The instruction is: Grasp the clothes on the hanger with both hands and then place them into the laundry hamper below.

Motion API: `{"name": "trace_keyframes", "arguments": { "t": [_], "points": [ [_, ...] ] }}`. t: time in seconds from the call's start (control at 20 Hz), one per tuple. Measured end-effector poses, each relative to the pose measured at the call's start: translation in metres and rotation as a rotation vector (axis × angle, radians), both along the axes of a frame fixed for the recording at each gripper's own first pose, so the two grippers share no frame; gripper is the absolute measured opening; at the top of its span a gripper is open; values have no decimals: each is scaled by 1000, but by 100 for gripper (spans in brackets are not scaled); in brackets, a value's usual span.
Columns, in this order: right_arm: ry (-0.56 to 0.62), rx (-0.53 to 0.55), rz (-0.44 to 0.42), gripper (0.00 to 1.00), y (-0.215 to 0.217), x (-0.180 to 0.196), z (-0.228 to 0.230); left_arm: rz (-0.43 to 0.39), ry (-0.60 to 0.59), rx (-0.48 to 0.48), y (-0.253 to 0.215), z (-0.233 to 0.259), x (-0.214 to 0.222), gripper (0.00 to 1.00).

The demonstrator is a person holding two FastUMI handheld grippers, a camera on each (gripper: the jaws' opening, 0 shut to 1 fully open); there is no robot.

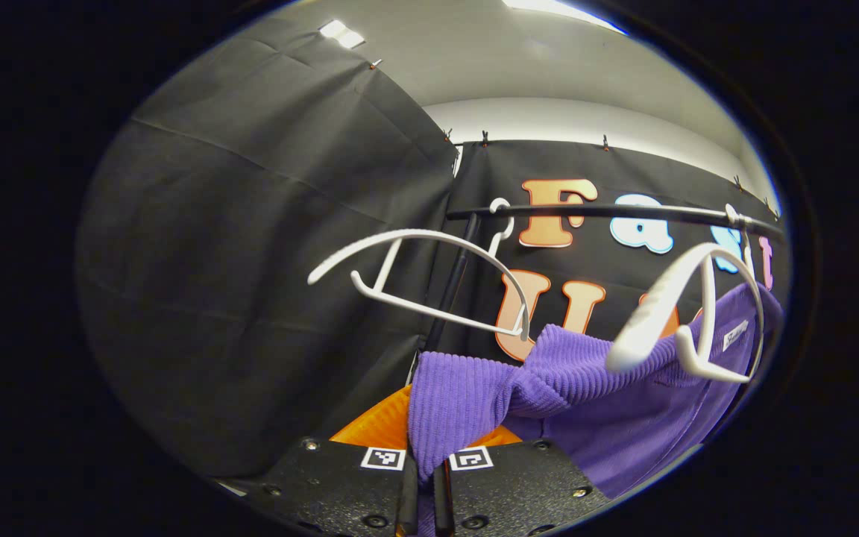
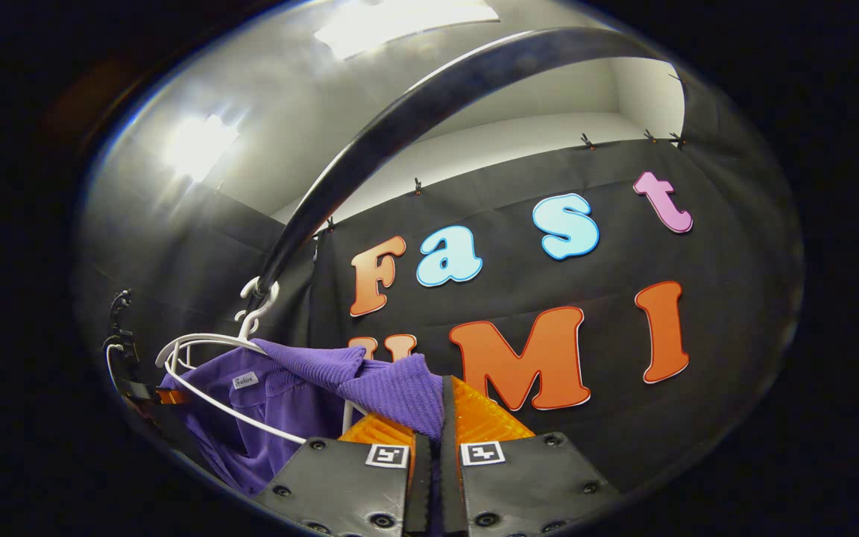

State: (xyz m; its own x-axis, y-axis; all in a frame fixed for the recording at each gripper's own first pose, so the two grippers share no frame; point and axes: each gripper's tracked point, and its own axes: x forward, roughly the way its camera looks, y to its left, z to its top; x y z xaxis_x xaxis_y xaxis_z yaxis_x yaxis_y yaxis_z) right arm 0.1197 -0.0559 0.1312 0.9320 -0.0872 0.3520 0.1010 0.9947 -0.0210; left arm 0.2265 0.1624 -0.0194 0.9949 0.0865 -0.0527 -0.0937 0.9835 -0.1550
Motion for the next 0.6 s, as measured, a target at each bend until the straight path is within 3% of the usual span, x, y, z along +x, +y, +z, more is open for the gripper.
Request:
{"name": "trace_keyframes", "arguments": {
  "t": [0.4, 0.6],
  "points": [
    [7, -2, -149, 12, -36, 22, -14, -22, 5, 71, -19, -12, -14, 8],
    [48, 52, -136, 12, -43, 32, -40, -28, 34, 43, -24, -32, -36, 8]
  ]
}}
